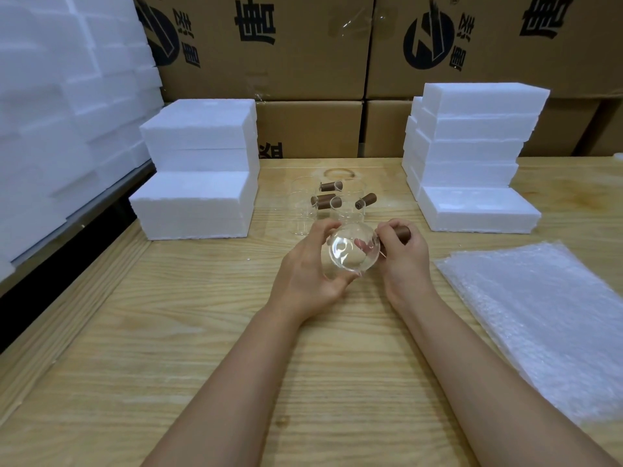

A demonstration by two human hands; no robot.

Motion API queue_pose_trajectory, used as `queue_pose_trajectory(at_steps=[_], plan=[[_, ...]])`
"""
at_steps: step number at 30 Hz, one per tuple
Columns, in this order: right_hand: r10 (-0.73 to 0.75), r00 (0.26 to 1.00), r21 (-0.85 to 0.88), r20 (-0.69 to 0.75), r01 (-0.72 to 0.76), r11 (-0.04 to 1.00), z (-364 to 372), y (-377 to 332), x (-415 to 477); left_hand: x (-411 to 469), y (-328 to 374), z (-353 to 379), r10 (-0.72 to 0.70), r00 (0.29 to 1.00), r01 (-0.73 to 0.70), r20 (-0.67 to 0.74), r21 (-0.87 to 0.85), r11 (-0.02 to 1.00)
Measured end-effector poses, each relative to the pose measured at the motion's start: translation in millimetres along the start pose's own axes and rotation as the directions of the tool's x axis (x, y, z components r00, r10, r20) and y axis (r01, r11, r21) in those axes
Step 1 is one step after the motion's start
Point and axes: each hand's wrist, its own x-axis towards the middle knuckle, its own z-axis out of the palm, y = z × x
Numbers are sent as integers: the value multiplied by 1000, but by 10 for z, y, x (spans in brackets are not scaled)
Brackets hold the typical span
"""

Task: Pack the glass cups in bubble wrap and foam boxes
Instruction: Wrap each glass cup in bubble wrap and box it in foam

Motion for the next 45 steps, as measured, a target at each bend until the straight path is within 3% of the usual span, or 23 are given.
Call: queue_pose_trajectory(at_steps=[6,12,17,27,29,31,34,36,38,45], plan=[[-48,999,-254,-12,44,966,-35,38,17,15,-37,-1,-108,991,117,73,-130,985],[-126,992,-610,-21,87,788,-110,111,59,58,-106,20,-243,946,293,217,-242,925],[-136,990,-736,46,125,666,-125,99,27,70,-136,48,-269,927,324,261,-198,925],[-43,993,-827,109,115,550,-171,-204,160,73,-182,66,-278,913,321,300,-103,942],[-145,986,-881,85,142,450,-290,-478,273,78,-202,75,-288,907,332,307,-102,938],[-202,977,-963,65,115,244,-515,-772,395,90,-210,88,-293,906,337,306,-101,936],[-23,993,-981,-113,-116,-157,-836,-1046,480,100,-213,92,-295,912,328,285,-77,942],[140,960,-930,-240,-186,-317,-959,-1071,459,100,-206,90,-280,924,303,259,-53,952],[230,938,-921,-260,-170,-350,-1023,-1056,424,94,-202,87,-260,938,276,229,-41,960],[258,913,-922,-316,-232,-309,-919,-1144,328,112,-245,93,-290,933,312,212,-77,947]])
